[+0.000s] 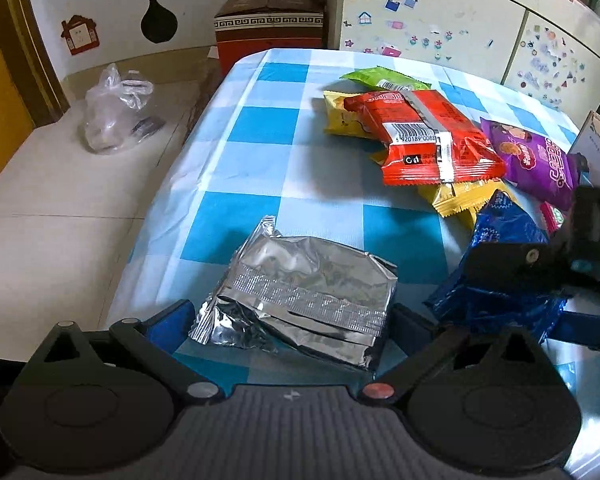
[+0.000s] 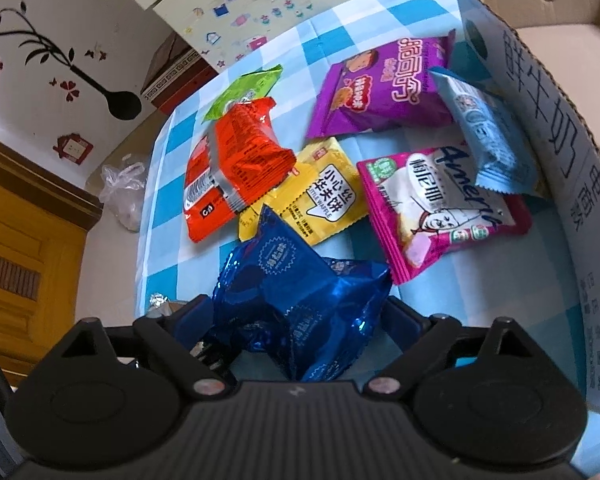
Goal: Organize snacks
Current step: 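Grasp the blue foil bag with the right gripper while the left gripper holds the silver packet, then lift and carry both held packets toward the cardboard box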
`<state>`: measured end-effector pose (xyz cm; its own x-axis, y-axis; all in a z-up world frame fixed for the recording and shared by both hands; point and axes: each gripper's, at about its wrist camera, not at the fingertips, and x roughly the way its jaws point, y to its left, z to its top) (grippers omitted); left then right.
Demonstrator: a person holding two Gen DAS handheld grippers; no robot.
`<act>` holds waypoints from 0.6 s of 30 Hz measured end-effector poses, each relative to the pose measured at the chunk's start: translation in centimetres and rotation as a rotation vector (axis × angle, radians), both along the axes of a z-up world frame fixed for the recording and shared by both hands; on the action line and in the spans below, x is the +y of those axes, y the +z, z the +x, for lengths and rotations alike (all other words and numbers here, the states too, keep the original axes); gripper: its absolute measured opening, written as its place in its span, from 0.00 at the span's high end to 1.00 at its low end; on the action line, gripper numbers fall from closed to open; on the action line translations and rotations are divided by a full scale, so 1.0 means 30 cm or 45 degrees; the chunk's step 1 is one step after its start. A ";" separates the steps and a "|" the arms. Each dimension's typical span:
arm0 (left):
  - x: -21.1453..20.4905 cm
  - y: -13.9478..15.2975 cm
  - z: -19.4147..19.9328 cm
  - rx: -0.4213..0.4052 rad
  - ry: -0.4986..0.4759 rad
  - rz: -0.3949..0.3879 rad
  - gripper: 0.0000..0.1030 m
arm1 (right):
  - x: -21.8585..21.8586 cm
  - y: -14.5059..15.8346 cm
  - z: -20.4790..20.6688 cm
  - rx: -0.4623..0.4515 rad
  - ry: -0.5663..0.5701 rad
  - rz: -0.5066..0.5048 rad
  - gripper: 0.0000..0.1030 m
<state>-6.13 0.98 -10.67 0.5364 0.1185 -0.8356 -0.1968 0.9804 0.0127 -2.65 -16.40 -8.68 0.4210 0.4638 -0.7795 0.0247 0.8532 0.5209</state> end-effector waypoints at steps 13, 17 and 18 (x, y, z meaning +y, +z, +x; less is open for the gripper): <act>-0.026 0.017 -0.011 -0.044 -0.065 0.005 0.19 | 0.019 0.011 -0.021 -0.077 0.036 -0.066 0.27; -0.023 0.023 -0.013 -0.044 -0.053 0.010 0.21 | 0.012 0.028 -0.035 -0.106 0.031 -0.086 0.34; -0.021 0.027 -0.015 -0.047 -0.049 0.008 0.21 | 0.010 0.032 -0.039 -0.112 0.029 -0.088 0.34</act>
<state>-6.58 0.37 -9.86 0.5710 0.1024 -0.8145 -0.1593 0.9871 0.0125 -3.82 -16.11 -7.72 0.4789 0.4205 -0.7706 -0.0380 0.8869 0.4603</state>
